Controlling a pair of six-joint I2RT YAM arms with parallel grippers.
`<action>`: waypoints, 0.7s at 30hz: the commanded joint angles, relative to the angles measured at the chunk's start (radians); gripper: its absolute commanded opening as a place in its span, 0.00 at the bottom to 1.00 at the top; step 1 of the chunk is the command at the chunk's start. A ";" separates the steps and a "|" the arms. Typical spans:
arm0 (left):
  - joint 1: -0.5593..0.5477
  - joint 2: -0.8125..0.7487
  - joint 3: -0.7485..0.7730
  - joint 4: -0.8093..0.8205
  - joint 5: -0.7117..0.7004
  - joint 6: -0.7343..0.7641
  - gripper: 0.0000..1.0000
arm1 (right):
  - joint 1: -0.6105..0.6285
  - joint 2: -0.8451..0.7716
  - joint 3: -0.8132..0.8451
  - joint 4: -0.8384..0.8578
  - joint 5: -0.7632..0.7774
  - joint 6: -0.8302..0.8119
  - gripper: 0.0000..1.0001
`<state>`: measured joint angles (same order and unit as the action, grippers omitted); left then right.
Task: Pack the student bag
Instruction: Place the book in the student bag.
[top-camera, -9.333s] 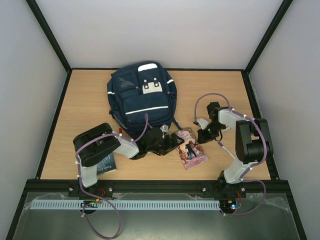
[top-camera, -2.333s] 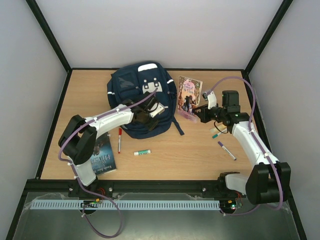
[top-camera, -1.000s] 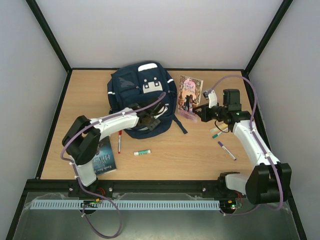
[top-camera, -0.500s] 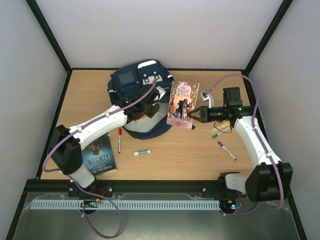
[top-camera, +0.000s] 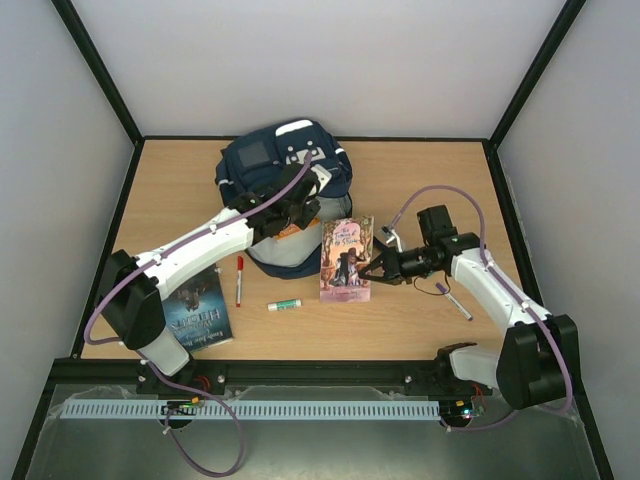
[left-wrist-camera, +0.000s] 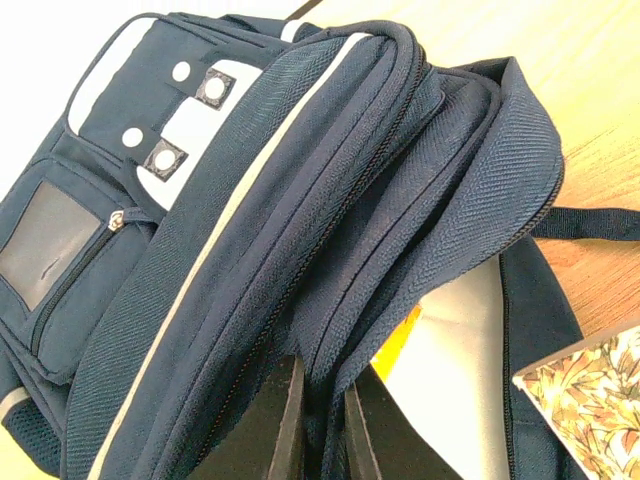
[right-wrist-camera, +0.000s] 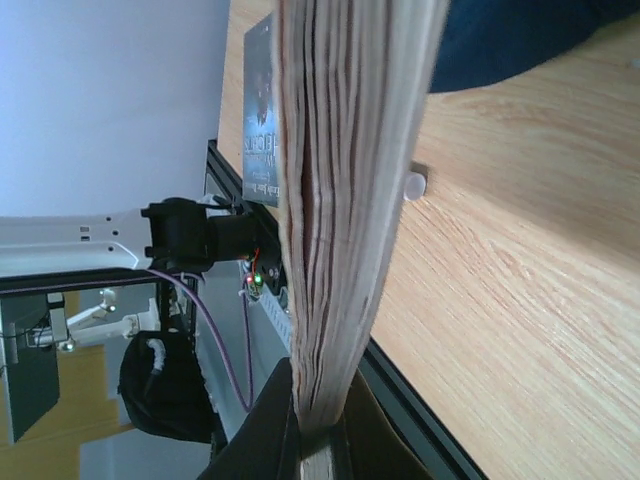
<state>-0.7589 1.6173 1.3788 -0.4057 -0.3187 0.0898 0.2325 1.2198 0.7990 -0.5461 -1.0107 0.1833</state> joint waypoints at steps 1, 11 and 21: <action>-0.006 -0.032 0.038 0.128 0.020 -0.001 0.02 | 0.023 -0.013 -0.012 0.042 -0.023 0.048 0.01; -0.008 -0.084 -0.020 0.184 0.142 -0.002 0.03 | 0.103 0.100 0.040 0.053 -0.030 0.024 0.01; -0.010 -0.139 -0.107 0.263 0.208 0.018 0.02 | 0.162 0.210 0.108 0.087 -0.036 0.044 0.01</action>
<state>-0.7582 1.5459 1.2911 -0.3134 -0.1898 0.0940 0.3634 1.3819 0.8455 -0.4477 -1.0065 0.2413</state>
